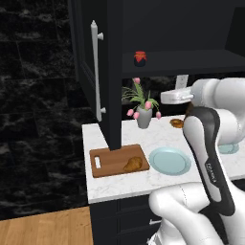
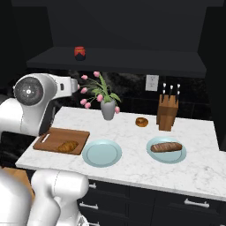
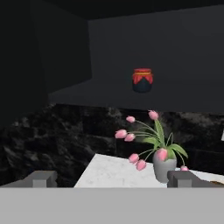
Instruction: From the different types of pastries on the counter, select a croissant and place it on the cutting board. Then retrieve a jar of jam from the cabinet and place it alongside the croissant on the cutting board.
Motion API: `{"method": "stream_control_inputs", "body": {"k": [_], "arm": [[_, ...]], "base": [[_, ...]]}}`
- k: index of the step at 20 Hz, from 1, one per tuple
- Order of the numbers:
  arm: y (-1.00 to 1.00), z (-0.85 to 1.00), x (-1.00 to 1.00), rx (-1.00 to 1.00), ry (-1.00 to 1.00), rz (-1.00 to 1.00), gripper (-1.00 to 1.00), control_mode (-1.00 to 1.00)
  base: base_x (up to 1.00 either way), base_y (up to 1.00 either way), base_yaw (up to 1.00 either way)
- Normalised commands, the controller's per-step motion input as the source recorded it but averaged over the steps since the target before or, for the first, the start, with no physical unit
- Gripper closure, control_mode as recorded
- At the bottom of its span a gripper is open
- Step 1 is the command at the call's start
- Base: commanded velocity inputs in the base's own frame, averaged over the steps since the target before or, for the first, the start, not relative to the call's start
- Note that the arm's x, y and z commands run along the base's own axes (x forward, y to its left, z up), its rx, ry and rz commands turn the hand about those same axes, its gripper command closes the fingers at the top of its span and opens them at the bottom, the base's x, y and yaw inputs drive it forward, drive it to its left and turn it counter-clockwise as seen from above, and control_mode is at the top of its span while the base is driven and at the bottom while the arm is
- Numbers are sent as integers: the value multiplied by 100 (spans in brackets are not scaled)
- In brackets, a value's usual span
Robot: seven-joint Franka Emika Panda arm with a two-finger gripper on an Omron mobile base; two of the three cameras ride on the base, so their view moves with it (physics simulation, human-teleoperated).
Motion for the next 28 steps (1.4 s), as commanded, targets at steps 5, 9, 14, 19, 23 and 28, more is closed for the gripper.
{"method": "stream_control_inputs", "body": {"k": [5, 9, 14, 19, 23, 28], "arm": [[-3, 67, -7, 0, 0, 0, -100, -100], [0, 31, 13, -3, -1, 2, -100, -100], [0, 0, 59, -3, -1, 1, -100, -100], [0, -16, 71, -6, -7, 2, -100, -100], [0, -3, 51, -4, -9, 0, -100, -100], [0, 5, 33, -1, 1, -3, -100, -100]], "base": [[0, 0, 0], [0, 0, 0], [0, 0, 0], [0, 0, 0], [0, 0, 0], [0, 0, 0]]}}
